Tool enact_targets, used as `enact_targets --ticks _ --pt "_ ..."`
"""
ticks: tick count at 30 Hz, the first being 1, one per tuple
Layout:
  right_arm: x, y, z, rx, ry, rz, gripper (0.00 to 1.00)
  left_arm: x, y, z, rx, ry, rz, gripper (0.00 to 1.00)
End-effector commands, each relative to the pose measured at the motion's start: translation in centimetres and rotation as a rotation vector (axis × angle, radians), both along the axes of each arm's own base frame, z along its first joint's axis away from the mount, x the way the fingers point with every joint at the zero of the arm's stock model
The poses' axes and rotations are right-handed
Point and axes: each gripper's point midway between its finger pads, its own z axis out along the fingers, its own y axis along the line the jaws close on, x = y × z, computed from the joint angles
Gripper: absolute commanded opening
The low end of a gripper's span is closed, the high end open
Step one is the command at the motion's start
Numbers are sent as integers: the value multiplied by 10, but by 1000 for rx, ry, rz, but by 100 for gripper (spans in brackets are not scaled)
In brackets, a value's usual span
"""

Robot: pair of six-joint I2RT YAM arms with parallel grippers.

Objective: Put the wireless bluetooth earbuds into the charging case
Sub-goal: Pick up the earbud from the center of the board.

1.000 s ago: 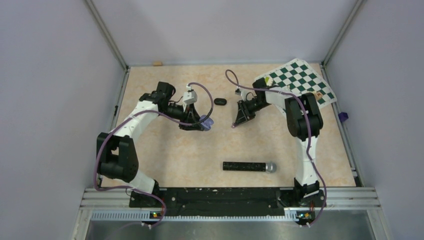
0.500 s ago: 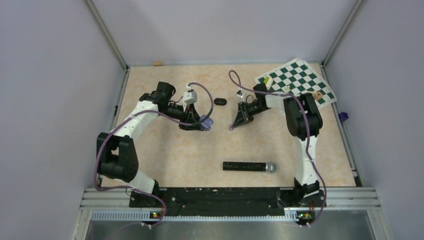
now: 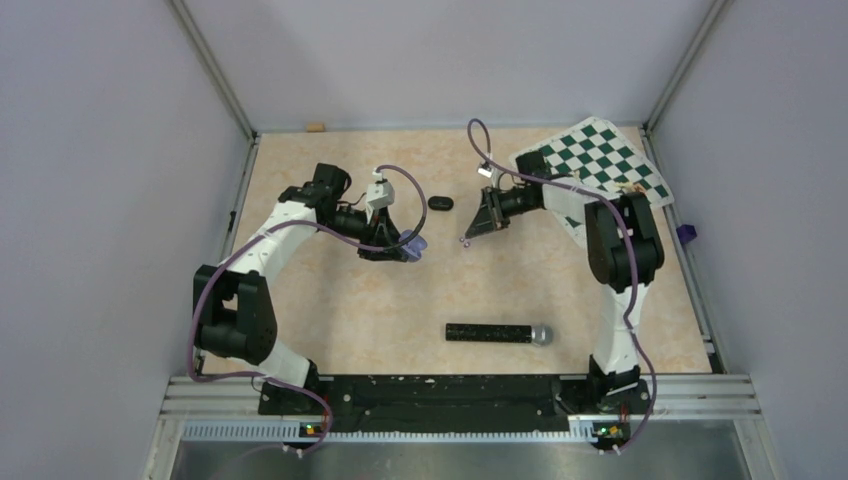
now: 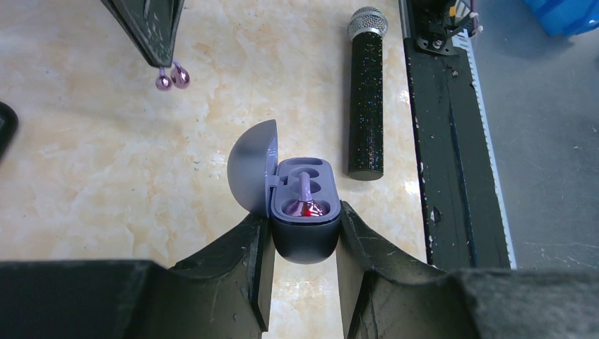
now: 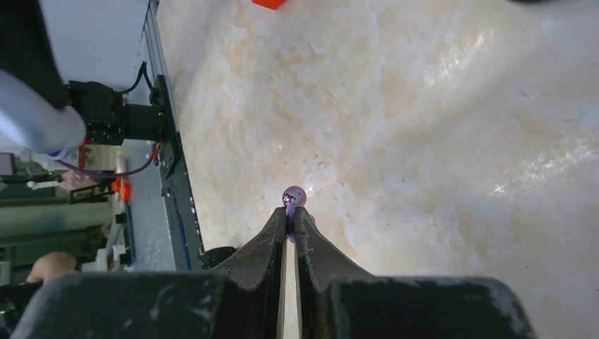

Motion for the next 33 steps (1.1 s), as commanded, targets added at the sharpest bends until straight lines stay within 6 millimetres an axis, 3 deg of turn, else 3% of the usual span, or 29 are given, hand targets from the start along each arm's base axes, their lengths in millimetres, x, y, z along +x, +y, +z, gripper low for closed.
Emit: enact_targets --ticks 1,11,23,33 --pt "6 -1 58 62 -201 23 5 -1 -3 13 -43 -41 -20 0" --pt "3 -7 89 47 -346 40 2 2 -5 13 -50 -23 -11 0" --pt "0 -12 113 35 -479 50 0 11 -7 16 -37 -30 11 0" --pt "-17 -20 168 52 -732 88 0 36 -5 40 34 -120 2 0"
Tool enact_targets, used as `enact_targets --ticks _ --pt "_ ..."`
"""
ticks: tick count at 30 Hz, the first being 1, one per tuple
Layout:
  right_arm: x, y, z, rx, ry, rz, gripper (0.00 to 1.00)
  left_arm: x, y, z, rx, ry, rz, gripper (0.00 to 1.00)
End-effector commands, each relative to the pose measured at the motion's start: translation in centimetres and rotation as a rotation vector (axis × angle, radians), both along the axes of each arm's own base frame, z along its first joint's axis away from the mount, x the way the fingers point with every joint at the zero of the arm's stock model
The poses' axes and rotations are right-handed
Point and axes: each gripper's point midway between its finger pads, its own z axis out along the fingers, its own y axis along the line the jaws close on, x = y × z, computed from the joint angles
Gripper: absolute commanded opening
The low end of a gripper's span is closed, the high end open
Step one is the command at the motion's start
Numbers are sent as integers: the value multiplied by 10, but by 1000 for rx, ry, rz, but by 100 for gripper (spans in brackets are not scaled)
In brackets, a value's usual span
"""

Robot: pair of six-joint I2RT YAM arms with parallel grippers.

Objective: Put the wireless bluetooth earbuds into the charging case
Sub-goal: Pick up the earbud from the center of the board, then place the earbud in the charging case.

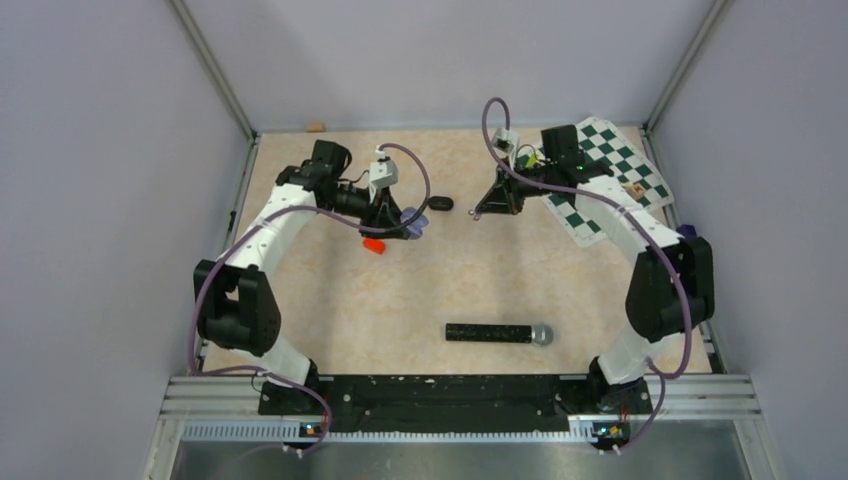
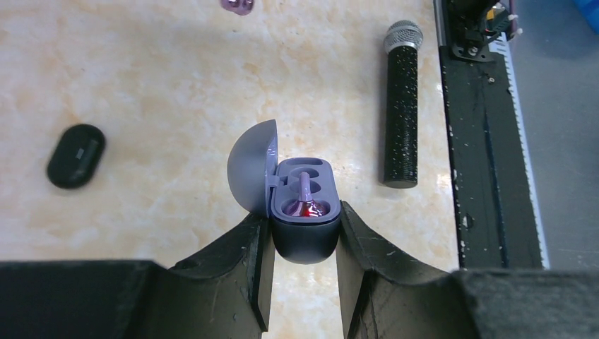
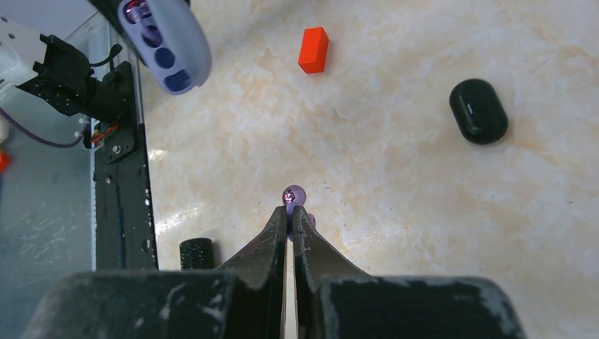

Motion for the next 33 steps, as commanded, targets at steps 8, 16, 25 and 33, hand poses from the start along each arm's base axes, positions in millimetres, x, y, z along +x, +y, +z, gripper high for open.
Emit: enact_targets --ticks 8,16,25,33 --pt "-43 0 111 82 -415 74 0 -12 -23 20 -141 -8 -130 0" --pt "-75 28 139 113 -486 137 0 -38 -29 21 -176 -62 -195 0" --pt "-105 41 134 155 -493 199 0 -43 -27 21 -180 -90 -203 0" --pt "-113 45 121 149 -506 227 0 -41 -27 23 -181 -117 -201 0"
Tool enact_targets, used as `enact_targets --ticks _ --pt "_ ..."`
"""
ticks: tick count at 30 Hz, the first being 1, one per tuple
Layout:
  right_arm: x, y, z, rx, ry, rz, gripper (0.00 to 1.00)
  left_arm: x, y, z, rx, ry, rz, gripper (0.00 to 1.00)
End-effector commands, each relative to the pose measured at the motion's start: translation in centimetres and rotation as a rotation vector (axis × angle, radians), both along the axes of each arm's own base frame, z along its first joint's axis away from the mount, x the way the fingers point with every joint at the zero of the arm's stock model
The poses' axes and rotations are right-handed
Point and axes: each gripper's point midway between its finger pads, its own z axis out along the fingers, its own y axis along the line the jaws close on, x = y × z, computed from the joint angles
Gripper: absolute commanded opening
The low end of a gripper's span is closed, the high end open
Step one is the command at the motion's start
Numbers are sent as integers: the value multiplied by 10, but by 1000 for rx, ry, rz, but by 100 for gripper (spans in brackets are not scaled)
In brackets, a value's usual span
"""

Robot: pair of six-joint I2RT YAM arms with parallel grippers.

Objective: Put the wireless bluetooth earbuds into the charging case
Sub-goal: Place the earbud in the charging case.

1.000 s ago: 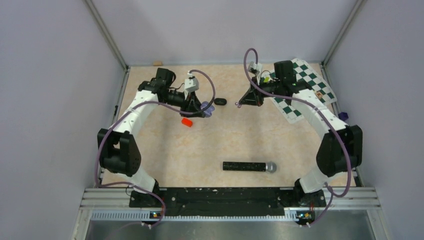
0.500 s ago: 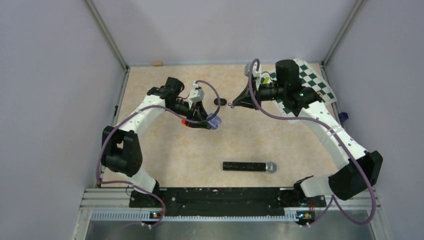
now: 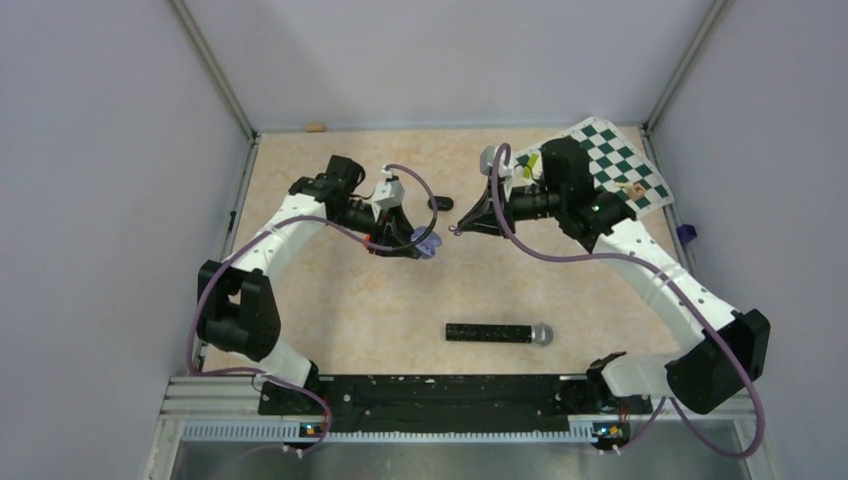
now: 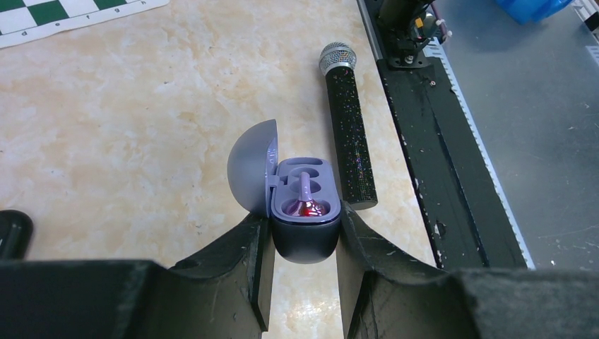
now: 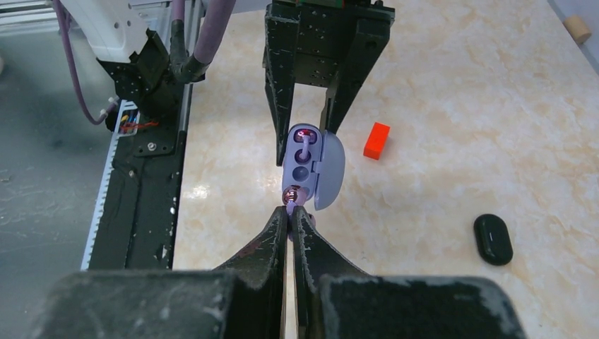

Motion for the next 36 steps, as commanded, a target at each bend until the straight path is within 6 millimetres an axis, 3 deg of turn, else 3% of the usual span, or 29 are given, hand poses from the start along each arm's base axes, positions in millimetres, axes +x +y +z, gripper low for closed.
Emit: enact_targets --ticks 1,6,15,36 --pt "-8 5 16 43 -89 34 0 -3 -1 18 -59 -70 -16 0" --pt "-14 10 11 48 -84 61 0 -2 -2 17 -56 -70 -10 3" --pt "-20 19 0 36 -74 90 0 4 -4 17 -54 -39 8 0" --pt "-13 32 -16 68 -33 62 0 -1 -3 20 -62 -58 -8 0"
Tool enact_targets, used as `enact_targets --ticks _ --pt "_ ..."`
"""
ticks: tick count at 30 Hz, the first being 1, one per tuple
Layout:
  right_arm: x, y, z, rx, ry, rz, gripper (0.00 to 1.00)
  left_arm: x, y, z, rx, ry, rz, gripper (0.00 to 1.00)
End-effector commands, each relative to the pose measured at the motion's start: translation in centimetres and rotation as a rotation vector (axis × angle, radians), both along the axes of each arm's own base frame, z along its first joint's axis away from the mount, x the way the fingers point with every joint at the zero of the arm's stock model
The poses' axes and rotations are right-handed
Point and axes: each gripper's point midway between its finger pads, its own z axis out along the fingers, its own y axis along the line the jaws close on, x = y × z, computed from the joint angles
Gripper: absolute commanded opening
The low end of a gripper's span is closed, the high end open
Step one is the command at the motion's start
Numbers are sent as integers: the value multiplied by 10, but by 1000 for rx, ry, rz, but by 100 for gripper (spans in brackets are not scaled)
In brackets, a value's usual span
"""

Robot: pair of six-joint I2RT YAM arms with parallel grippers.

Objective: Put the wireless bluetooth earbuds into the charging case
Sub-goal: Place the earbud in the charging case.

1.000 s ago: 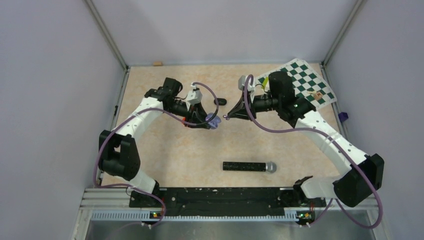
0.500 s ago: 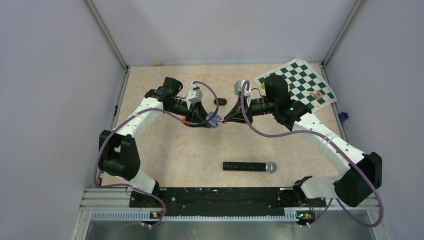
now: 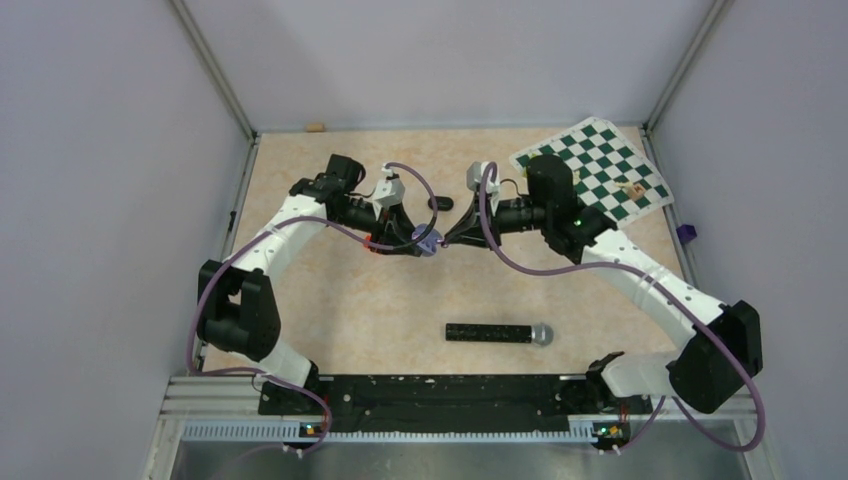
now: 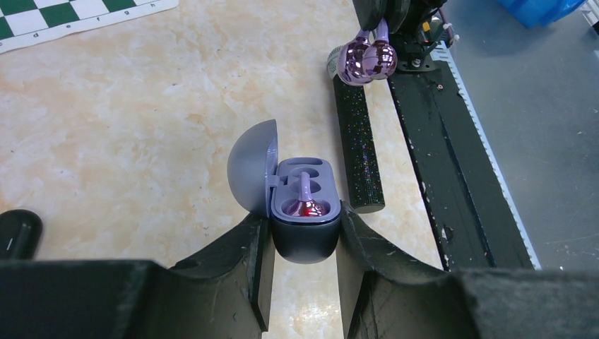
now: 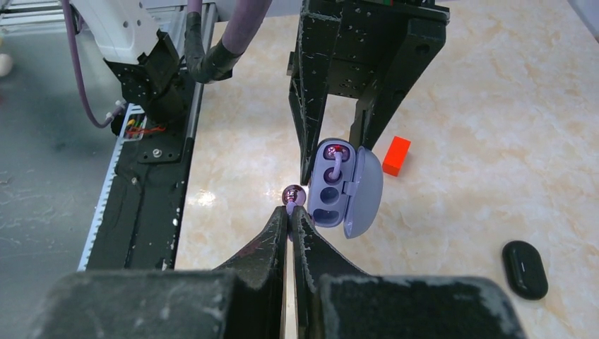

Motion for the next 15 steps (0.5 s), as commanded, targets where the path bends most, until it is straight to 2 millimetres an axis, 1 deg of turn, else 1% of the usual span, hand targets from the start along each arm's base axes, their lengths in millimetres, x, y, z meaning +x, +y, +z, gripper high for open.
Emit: enact_targets --ticks 1,15 --pt "-1 9 5 34 -27 14 0 -8 0 22 -55 -53 -22 0" --pt "7 15 -10 16 3 -7 0 -10 -1 23 -67 -57 -33 0"
